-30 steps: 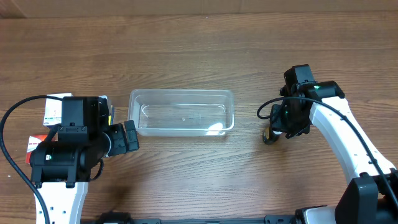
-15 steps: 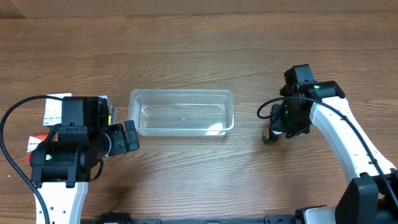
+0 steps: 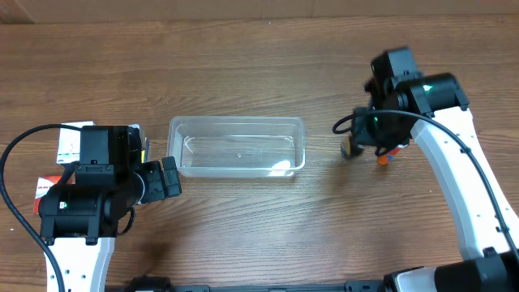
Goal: Pack container
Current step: 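Carry the black bottle with the right gripper into the container's right end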
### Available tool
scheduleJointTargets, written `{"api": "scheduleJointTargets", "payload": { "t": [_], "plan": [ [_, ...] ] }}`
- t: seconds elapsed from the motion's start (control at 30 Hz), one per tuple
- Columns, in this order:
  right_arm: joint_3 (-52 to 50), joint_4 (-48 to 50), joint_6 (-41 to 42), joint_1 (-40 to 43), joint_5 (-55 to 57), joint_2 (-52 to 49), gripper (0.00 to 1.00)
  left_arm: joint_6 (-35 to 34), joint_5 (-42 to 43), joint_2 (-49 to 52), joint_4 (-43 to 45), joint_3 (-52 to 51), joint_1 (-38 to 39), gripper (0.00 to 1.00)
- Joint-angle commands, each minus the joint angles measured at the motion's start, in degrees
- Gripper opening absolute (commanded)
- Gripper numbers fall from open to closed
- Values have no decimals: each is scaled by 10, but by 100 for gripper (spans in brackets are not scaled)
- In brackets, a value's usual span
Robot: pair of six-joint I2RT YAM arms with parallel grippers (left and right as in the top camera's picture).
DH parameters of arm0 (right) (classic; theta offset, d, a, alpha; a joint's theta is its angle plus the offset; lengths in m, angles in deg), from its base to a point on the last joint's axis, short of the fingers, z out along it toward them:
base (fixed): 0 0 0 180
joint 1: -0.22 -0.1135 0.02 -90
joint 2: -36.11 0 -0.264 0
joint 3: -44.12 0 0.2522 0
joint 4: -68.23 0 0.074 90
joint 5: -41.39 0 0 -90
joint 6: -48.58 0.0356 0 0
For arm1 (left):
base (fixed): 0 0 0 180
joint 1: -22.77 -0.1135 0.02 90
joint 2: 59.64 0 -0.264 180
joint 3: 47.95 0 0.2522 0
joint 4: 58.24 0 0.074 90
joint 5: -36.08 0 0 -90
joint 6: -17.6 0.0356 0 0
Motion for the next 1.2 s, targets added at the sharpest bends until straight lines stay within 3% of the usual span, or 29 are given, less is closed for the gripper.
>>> {"api": "scheduleJointTargets", "payload": {
  "t": [0.0, 0.17, 0.67, 1.17],
  "plan": [
    [80, -4, -7, -56, 8, 7, 4, -4, 6, 2, 3, 13, -6, 100],
    [88, 17, 21, -110, 8, -1, 4, -4, 6, 2, 3, 13, -6, 100],
    [88, 54, 58, -157, 3, -119, 4, -4, 6, 2, 3, 13, -6, 100],
    [68, 103, 86, -160, 10, -159, 4, -4, 6, 2, 3, 13, -6, 100]
  ]
}}
